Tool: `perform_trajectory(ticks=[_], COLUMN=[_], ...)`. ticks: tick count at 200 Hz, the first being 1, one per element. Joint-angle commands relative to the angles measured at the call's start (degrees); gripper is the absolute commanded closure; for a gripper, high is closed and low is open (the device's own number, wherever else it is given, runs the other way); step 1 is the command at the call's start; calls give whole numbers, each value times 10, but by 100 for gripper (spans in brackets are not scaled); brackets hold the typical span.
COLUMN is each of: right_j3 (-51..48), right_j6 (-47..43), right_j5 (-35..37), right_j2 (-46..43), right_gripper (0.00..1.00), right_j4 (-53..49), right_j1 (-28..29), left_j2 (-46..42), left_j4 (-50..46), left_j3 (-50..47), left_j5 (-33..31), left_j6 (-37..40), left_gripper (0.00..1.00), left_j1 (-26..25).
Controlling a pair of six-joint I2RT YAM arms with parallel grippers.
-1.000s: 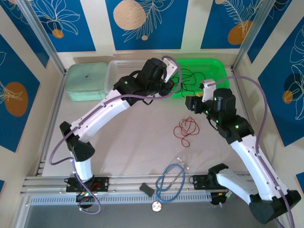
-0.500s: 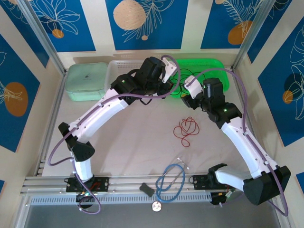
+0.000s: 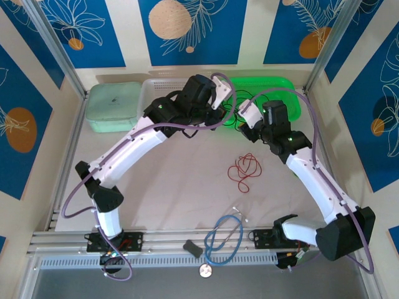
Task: Untangle the cables
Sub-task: Straighten the cable, then place the cable into the container.
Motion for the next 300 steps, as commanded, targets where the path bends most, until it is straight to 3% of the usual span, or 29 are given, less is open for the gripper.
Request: perform_trajectory(ticks=[1, 33, 49, 78, 103, 148, 186, 244, 274, 300], right_j3=[10, -5, -16, -32, -33, -21, -18, -3, 4, 41], right_j6=[9, 27, 42, 106, 201, 399, 555, 773, 859, 868], right_j5=[-2, 8, 1, -26, -46, -93, -153, -213, -157, -89], right_j2=[-5, -42, -69, -112, -125, -103, -78, 5, 50, 100], right_gripper=[66, 92, 100, 100, 100, 100, 100, 100, 100, 100], right_j4=[43, 66, 65, 61, 46, 17, 35, 99, 135, 135], right_j1=[-3, -6, -18, -63, -134, -270, -341, -358, -343, -319], left_j2=[-28, -36, -39, -50, -73, -107, -104, -17, 79, 188], left_j4=[-13, -17, -25, -47, -47, -32, -20, 37, 83, 106], left_j3=[18, 12, 5, -9, -43, -100, -107, -44, 48, 162], left_j5=[6, -15, -53, -164, -205, -208, -160, -82, -78, -92], left_j6=[5, 9, 9, 7, 8, 7, 11, 30, 47, 58], left_gripper=[100, 100, 100, 100, 100, 100, 100, 100, 100, 100], left_j1=[-4, -3, -4, -1, 5, 13, 14, 15, 22, 44])
